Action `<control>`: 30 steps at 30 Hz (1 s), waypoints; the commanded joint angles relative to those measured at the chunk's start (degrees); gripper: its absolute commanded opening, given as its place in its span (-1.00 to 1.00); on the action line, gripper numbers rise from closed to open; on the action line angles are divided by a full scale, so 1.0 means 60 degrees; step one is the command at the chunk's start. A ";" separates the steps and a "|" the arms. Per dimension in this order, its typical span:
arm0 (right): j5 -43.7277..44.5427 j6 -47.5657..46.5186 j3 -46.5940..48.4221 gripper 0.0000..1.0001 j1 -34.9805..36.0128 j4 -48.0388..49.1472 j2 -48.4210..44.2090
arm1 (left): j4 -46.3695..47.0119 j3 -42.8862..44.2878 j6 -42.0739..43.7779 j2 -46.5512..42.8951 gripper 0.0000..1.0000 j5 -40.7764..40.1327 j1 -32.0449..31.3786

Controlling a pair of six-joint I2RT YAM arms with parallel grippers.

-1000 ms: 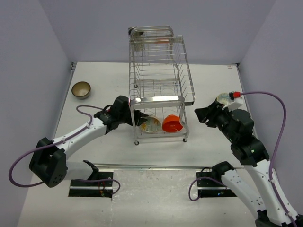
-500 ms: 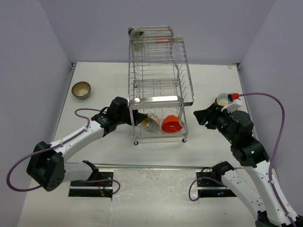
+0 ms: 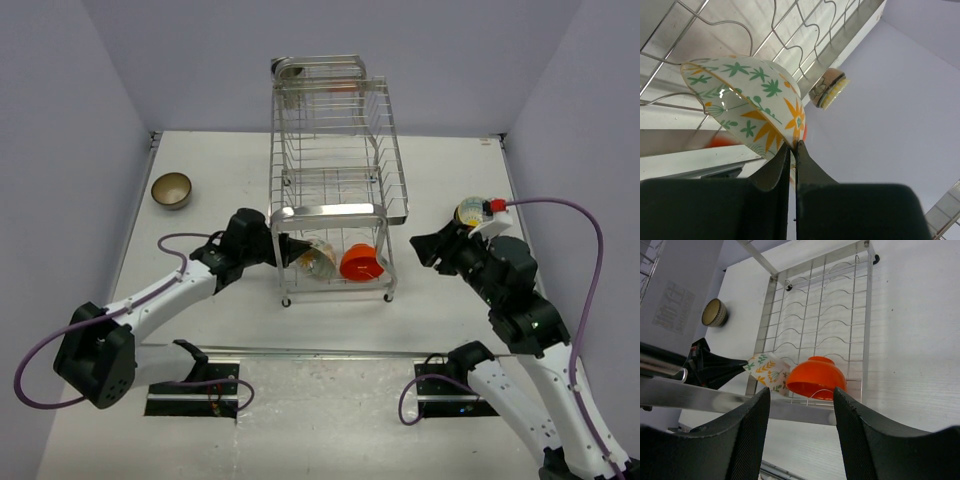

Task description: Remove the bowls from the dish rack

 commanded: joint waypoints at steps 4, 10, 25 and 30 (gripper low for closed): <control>0.0118 -0.0300 0.0364 0.10 -0.0048 0.0043 0.0272 | -0.0024 -0.0415 0.1105 -0.0535 -1.00 -0.0661 0.0321; 0.0118 -0.0374 0.0525 0.09 -0.0048 -0.0015 0.0550 | 0.0521 -0.0430 0.1984 -0.1004 -1.00 -0.0486 0.0672; 0.0557 -0.0462 0.0877 0.09 -0.0048 -0.0308 0.0624 | 0.2790 -0.1205 0.2396 -0.0405 -1.00 0.1330 0.1332; 0.0748 -0.0491 0.0920 0.09 -0.0048 -0.0396 0.0594 | 0.3317 -0.1279 0.2410 -0.0259 -1.00 0.1580 0.1332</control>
